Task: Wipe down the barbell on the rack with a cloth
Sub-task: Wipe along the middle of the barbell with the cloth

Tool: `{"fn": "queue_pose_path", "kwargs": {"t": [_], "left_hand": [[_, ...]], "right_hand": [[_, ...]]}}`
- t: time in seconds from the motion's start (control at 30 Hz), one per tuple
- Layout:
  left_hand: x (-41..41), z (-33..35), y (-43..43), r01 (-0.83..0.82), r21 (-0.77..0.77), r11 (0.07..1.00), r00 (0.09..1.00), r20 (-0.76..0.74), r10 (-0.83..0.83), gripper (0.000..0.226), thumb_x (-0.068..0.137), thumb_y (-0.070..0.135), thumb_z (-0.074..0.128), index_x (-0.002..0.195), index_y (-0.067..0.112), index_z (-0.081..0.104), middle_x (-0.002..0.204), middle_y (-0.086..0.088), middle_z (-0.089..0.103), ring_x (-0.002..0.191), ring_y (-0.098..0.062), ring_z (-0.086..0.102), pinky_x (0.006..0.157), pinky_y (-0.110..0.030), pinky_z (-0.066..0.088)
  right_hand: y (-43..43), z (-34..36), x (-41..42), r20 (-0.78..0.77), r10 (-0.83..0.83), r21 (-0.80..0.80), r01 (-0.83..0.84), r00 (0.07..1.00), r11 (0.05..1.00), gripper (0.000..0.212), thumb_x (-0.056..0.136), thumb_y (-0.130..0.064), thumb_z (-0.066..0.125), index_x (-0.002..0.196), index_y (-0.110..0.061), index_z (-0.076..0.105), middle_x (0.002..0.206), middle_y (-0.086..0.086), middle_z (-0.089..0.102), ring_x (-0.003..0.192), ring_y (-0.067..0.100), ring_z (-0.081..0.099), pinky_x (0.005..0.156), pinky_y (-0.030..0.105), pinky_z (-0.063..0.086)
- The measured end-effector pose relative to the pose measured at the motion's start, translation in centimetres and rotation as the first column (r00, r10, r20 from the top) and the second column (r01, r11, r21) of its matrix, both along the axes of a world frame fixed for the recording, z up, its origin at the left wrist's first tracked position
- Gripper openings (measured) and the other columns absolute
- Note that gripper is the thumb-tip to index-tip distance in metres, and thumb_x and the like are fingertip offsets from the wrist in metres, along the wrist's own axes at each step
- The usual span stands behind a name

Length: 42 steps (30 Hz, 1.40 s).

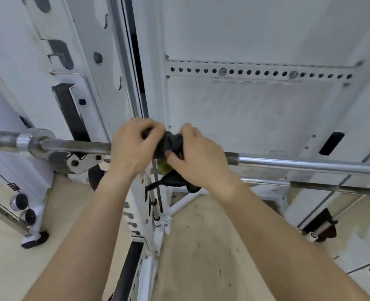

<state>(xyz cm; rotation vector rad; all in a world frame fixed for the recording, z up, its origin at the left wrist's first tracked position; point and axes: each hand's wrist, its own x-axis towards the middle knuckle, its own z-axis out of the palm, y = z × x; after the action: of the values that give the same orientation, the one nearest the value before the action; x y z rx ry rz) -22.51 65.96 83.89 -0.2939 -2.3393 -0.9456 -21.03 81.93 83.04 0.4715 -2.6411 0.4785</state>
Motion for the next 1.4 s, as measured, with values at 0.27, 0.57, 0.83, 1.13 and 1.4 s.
{"fn": "queue_pose_path", "kwargs": {"t": [0.27, 0.57, 0.83, 1.13, 1.4], "left_hand": [[0.4, -3.0, 1.1, -0.182, -0.181, 0.966, 0.980, -0.111, 0.164, 0.028, 0.086, 0.034, 0.054, 0.105, 0.025, 0.072, 0.099, -0.001, 0.054, 0.095, -0.026, 0.052, 0.085, -0.042, 0.043], [0.7, -3.4, 4.0, -0.221, -0.203, 0.954, 0.975, -0.049, 0.216, 0.030, 0.088, 0.030, 0.042, 0.100, 0.017, 0.067, 0.098, 0.002, 0.070, 0.088, -0.022, 0.063, 0.081, -0.040, 0.046], [1.4, -3.2, 10.5, -0.198, -0.234, 0.952, 0.980, -0.029, 0.197, 0.032, 0.092, 0.032, 0.039, 0.099, 0.019, 0.068, 0.099, 0.002, 0.070, 0.087, -0.024, 0.064, 0.082, -0.041, 0.047], [1.8, -2.6, 15.4, -0.009, -0.422, 0.907, 0.999, -0.037, -0.007, 0.036, 0.099, 0.037, 0.035, 0.099, 0.016, 0.063, 0.085, 0.002, 0.066, 0.068, -0.026, 0.061, 0.058, -0.035, 0.042], [1.8, -2.0, 4.8, -0.206, -0.265, 0.942, 0.978, -0.037, 0.203, 0.031, 0.100, 0.027, 0.037, 0.115, 0.023, 0.064, 0.107, 0.000, 0.070, 0.098, -0.025, 0.061, 0.074, -0.036, 0.044]], "right_hand": [[1.3, -1.3, 2.1, -0.105, 0.099, -0.062, -0.106, 0.989, 0.992, 0.028, 0.090, -0.050, 0.051, 0.082, -0.023, 0.047, 0.100, -0.002, 0.060, 0.086, 0.022, 0.056, 0.079, 0.037, 0.043], [2.0, -2.3, 0.0, -0.101, -0.072, 0.196, 0.091, 0.992, 0.976, 0.046, 0.102, -0.041, 0.022, 0.105, -0.016, 0.060, 0.094, 0.006, 0.067, 0.084, 0.031, 0.064, 0.094, 0.047, 0.039], [10.5, -4.1, 1.4, -0.291, -0.071, 0.295, 0.160, 0.954, 0.942, 0.035, 0.102, -0.033, 0.037, 0.113, -0.011, 0.061, 0.091, 0.005, 0.064, 0.088, 0.029, 0.059, 0.115, 0.055, 0.028], [11.4, -3.1, 3.8, -0.342, -0.138, -0.046, 0.131, 0.930, 0.990, 0.052, 0.085, -0.018, 0.038, 0.131, -0.003, 0.059, 0.123, 0.008, 0.066, 0.112, 0.029, 0.060, 0.117, 0.051, 0.027], [5.6, -2.5, 3.0, -0.142, -0.069, 0.172, 0.093, 0.988, 0.981, 0.060, 0.085, -0.038, 0.048, 0.140, -0.013, 0.047, 0.131, 0.008, 0.060, 0.115, 0.027, 0.057, 0.105, 0.046, 0.037]]}}
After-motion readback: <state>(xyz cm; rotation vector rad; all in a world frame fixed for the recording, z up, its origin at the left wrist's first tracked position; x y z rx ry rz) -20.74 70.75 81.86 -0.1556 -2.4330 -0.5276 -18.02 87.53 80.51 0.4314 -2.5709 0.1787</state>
